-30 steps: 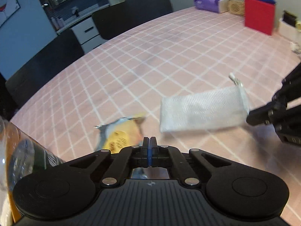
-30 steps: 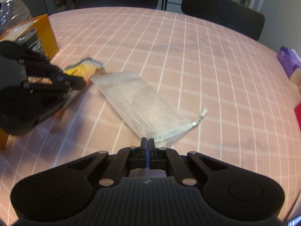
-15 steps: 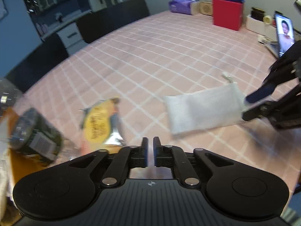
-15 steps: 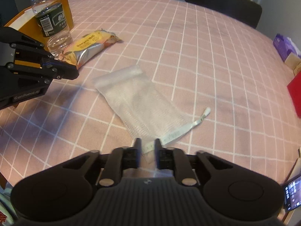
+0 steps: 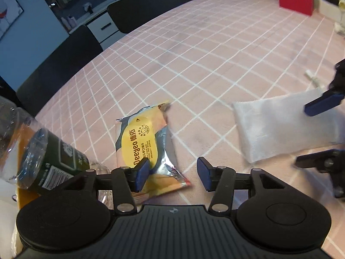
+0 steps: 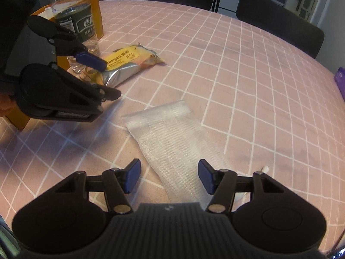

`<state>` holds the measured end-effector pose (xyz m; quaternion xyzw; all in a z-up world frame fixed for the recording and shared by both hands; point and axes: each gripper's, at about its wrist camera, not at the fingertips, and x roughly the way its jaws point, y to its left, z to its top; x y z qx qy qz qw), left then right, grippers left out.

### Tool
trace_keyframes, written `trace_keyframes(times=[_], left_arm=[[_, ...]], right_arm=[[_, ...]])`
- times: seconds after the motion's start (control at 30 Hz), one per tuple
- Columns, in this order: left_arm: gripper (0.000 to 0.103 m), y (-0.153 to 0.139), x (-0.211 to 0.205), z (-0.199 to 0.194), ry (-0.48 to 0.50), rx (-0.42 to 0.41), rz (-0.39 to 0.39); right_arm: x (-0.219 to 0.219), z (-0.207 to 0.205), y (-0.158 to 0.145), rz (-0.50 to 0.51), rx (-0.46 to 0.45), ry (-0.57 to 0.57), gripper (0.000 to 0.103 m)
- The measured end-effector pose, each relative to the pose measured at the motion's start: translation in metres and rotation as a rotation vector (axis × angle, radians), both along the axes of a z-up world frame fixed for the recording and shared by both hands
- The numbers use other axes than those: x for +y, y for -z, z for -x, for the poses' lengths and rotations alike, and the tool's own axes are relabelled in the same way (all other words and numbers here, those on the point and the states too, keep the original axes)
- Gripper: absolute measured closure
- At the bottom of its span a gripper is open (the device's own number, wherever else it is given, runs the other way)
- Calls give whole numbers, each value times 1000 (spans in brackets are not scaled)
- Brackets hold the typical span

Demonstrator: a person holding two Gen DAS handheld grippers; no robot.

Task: Organize soft objects
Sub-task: 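Grasp the white mesh bag with the right gripper while the left gripper grasps the yellow Deeyeo packet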

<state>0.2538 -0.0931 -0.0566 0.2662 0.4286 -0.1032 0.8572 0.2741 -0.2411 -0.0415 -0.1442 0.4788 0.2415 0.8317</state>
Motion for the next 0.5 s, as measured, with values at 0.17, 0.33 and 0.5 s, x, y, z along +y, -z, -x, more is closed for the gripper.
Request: trace_keyframes(times=[0.17,0.33,0.5], left_arm=[[67,7,-7,4,9,-49,-98],[91,4,-8,9,35,-73,-94],[96,-5,-5,18,47,-73,-28]], right_arm=[[-3,-4,7,-15,24,14,50],[-7,-4,3,-15,10,25,79],[-14,-3,1,-12,6,57,103]])
